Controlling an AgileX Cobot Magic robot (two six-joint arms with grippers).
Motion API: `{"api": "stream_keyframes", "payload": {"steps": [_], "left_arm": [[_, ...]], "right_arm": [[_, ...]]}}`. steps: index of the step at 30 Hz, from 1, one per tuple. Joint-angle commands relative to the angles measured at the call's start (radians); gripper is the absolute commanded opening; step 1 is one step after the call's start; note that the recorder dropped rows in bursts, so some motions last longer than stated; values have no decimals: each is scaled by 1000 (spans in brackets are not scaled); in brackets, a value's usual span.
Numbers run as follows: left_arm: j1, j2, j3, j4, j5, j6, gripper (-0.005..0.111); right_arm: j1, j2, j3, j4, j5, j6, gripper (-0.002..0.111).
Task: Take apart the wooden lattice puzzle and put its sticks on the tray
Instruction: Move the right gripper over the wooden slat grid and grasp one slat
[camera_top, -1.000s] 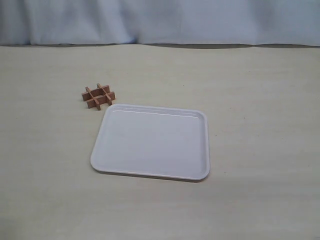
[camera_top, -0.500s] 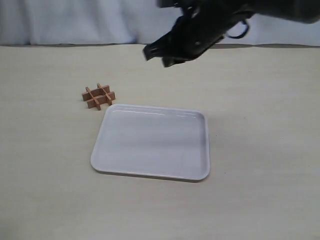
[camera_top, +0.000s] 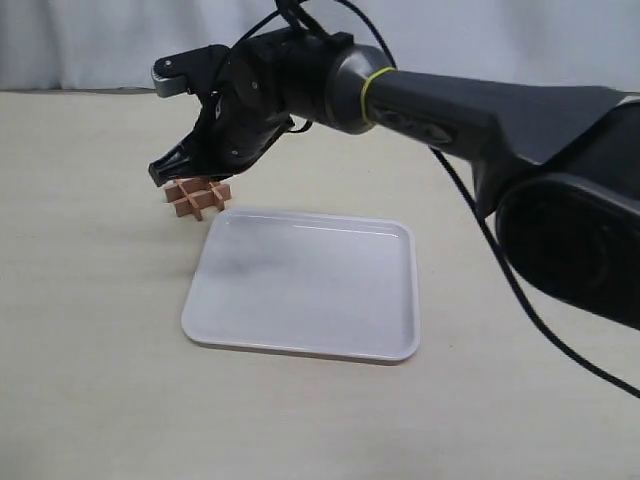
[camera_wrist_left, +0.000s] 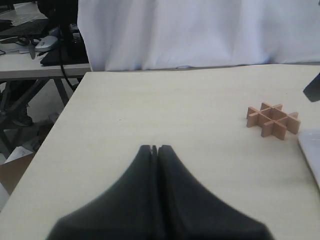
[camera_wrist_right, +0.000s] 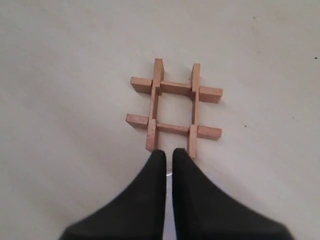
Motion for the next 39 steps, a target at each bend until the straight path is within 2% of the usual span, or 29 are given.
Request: {"api": "stream_keyframes", "payload": {"steps": [1, 6, 21, 26, 39], "left_arm": [[1, -2, 1, -5, -8, -1, 0], [1, -2, 1, -2, -8, -1, 0], [1, -2, 1, -2, -8, -1, 0], [1, -2, 1, -2, -8, -1, 0], [1, -2, 1, -6, -8, -1, 0]], "right_arm": [[10, 59, -48, -10, -12, 3, 16], [10, 95, -50, -53, -14, 10, 36], [4, 124, -50, -106, -105, 25, 36], [4, 126, -50, -180, -103, 67, 36], [4, 160, -50, -165, -111, 93, 36]]}}
